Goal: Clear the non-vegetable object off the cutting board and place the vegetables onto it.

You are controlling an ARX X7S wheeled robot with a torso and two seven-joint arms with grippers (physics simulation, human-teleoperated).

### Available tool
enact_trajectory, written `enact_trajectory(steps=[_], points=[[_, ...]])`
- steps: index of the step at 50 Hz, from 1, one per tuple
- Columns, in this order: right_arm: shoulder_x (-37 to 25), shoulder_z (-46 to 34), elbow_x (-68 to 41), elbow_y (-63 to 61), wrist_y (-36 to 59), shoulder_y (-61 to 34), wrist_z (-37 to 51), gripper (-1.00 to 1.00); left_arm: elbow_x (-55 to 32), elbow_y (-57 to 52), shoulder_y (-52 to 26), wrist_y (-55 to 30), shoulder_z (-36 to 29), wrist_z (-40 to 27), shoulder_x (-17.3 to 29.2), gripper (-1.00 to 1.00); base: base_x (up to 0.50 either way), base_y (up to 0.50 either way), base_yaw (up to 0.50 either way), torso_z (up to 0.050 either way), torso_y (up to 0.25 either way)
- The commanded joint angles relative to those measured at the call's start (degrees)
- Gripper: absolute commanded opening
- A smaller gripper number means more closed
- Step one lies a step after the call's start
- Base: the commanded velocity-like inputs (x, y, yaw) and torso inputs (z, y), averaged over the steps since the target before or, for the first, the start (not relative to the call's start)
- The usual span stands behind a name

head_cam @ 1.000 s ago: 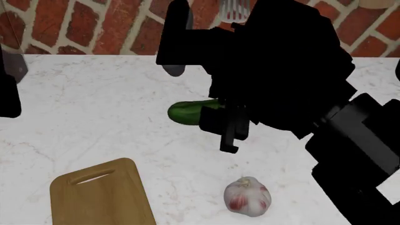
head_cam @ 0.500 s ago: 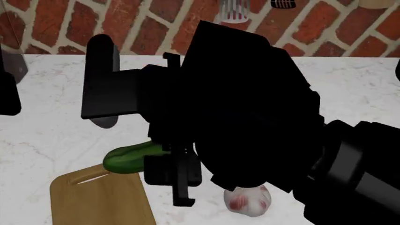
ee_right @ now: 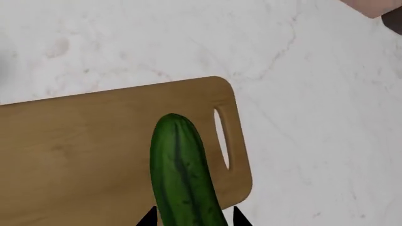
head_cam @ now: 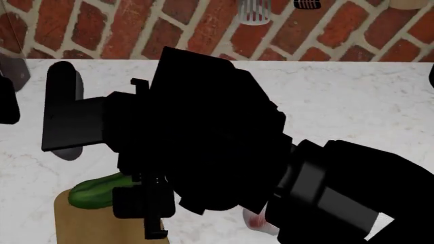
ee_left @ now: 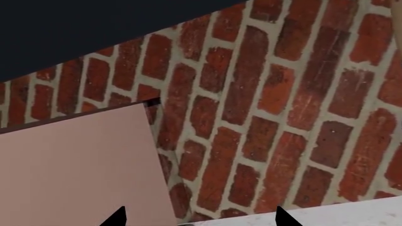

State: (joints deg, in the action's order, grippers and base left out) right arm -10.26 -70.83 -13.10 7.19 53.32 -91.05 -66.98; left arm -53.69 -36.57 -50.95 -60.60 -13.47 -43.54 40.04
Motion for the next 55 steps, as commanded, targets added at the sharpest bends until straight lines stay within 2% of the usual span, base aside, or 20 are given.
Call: enact_trajectory(steps=[1, 21, 22, 36, 41, 46, 55], points=[[5.50, 1.01, 1.26, 3.52, -3.10, 1.22, -0.75, -1.00, 1.25, 1.00, -1.98, -1.48, 1.63, 0.86, -1.16, 1.00, 0.00, 0.00, 0.00, 0.000, 0.000], [7.25, -1.27, 1.66, 7.09, -5.34, 3.23, 1.22, -1.00, 1.05, 1.04, -1.93, -1.44, 1.74, 0.09, -1.19, 1.00, 0.00, 0.00, 0.00, 0.000, 0.000], [7.20, -1.30, 1.60, 7.20, -5.38, 3.05, 1.08, 1.00, 1.05, 1.05, -1.90, -1.34, 1.74, 0.15, -1.19, 1.00, 0.00, 0.00, 0.00, 0.000, 0.000], [5.55, 1.36, 0.39, 3.60, -2.03, -1.69, 0.99, 1.00, 1.68, 0.98, -1.72, -0.30, 1.41, 0.49, -0.98, 1.00, 0.00, 0.00, 0.00, 0.000, 0.000], [3.68, 2.68, -0.76, -2.49, 1.92, -3.84, 0.70, 1.00, 1.60, 1.02, -1.62, -0.03, 1.50, 0.56, -1.00, 1.00, 0.00, 0.00, 0.00, 0.000, 0.000], [0.17, 6.59, -2.46, -11.54, 7.93, -5.15, 2.27, 1.00, 1.44, 1.07, -1.55, 0.11, 1.59, 0.57, -1.03, 1.00, 0.00, 0.00, 0.00, 0.000, 0.000], [-6.07, 18.30, -6.32, -34.90, 25.78, -5.05, 7.90, 1.00, 1.06, 1.28, -1.37, 1.11, 1.55, 2.03, -0.89, 1.00, 0.00, 0.00, 0.00, 0.000, 0.000]])
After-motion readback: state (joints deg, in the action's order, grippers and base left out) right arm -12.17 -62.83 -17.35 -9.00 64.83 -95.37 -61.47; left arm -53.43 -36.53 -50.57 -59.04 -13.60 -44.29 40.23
